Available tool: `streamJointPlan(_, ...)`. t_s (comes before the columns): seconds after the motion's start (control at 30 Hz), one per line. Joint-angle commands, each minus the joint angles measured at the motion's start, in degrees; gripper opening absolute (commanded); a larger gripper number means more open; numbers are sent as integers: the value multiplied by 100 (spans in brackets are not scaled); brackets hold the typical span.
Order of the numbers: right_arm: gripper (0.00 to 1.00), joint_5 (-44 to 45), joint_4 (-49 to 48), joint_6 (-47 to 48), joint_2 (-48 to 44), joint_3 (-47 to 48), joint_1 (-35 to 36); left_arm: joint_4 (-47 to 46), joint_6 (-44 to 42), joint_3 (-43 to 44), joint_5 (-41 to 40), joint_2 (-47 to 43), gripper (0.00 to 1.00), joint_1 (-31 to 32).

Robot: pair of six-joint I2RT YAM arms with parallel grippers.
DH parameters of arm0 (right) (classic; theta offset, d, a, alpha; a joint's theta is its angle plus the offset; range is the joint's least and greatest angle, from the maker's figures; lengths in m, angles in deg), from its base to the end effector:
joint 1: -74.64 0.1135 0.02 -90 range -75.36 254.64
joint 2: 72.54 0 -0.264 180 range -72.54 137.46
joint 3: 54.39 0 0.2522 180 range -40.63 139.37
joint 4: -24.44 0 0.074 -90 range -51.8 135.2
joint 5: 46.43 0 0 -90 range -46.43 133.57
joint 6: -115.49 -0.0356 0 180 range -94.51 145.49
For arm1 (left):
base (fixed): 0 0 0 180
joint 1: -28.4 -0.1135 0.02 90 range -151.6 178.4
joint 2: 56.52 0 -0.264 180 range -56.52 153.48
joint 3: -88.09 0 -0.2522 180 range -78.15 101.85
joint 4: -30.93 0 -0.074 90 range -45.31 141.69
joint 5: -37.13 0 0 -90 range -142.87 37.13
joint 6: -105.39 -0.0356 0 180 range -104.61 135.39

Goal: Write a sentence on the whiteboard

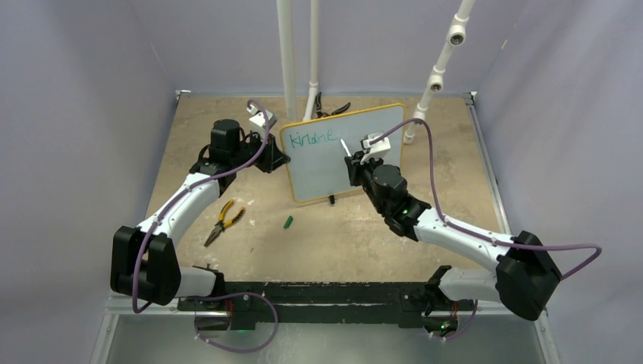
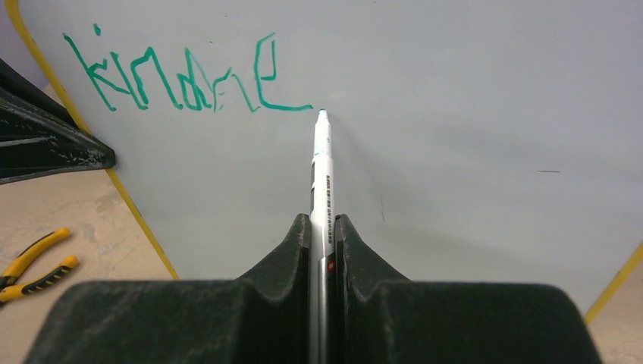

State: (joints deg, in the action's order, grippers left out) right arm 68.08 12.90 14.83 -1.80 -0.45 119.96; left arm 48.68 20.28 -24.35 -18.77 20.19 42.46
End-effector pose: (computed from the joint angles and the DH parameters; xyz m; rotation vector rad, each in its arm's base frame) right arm 0.2076 0.1889 0.2801 -0.1780 1.6591 0.3868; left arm 0.2867 -0.0924 0.2835 0.5386 1.9757 -0.8122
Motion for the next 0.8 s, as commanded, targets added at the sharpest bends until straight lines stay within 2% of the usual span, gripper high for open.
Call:
streamJointPlan(0.0, 0, 59, -376, 162, -378, -82, -41, -135, -151, 160, -352, 46, 0, -9)
streamJointPlan(0.77, 0, 246, -563, 362, 226, 504, -44, -140, -163, 161, -344, 64, 0, -9)
